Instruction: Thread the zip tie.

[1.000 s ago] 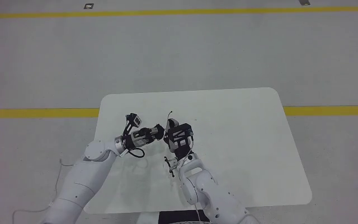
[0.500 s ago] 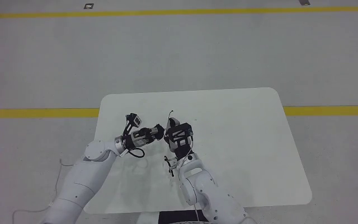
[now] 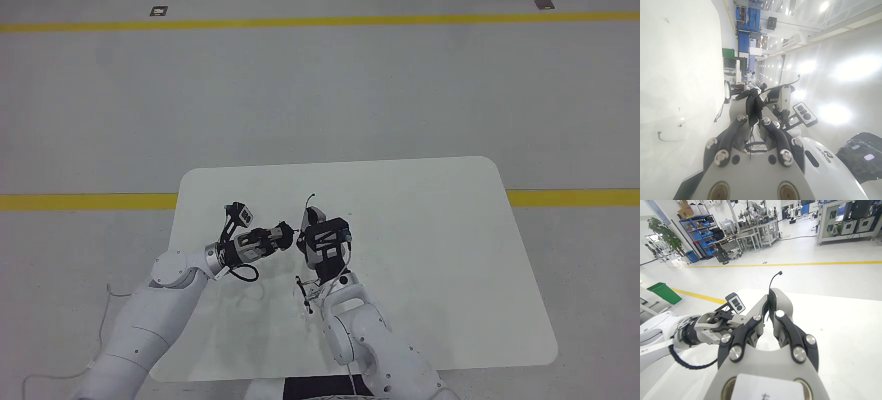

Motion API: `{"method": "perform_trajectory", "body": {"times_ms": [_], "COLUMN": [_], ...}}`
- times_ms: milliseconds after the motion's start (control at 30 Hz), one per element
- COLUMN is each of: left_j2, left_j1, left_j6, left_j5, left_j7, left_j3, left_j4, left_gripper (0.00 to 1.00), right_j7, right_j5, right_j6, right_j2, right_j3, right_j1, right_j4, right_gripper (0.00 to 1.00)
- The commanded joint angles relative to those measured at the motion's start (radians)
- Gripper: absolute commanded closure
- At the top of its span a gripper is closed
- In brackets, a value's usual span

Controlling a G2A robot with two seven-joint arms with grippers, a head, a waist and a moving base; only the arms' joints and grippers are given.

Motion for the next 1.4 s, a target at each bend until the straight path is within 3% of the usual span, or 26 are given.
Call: {"method": "perform_trajectory", "body": {"times_ms": [0, 267, 467, 1133, 1367], "left_j2": [0.0, 0.0, 0.0, 0.0, 0.0], "left_j1": [0.0, 0.0, 0.0, 0.0, 0.006], "left_j6": [0.0, 0.0, 0.0, 0.0, 0.016], "left_j5": [0.0, 0.0, 0.0, 0.0, 0.012], "left_j7": [0.0, 0.0, 0.0, 0.0, 0.047], "left_j3": [0.0, 0.0, 0.0, 0.0, 0.011], "left_j4": [0.0, 0.0, 0.0, 0.0, -0.036], "left_gripper": [1.0, 1.0, 1.0, 1.0, 1.0], "right_j7": [-0.01, -0.03, -0.025, -0.032, -0.029], "right_j5": [-0.012, -0.069, -0.092, -0.11, -0.12], "right_j6": [0.0, 0.0, 0.0, -0.005, 0.0], "right_j2": [-0.009, -0.079, -0.112, -0.113, -0.111], "right_j3": [0.01, 0.062, 0.086, 0.086, 0.079], "right_j1": [-0.011, -0.076, -0.061, -0.052, -0.05], "right_j4": [0.001, 0.006, 0.04, 0.051, 0.053], "right_gripper": [1.0, 1.0, 1.0, 1.0, 1.0]}}
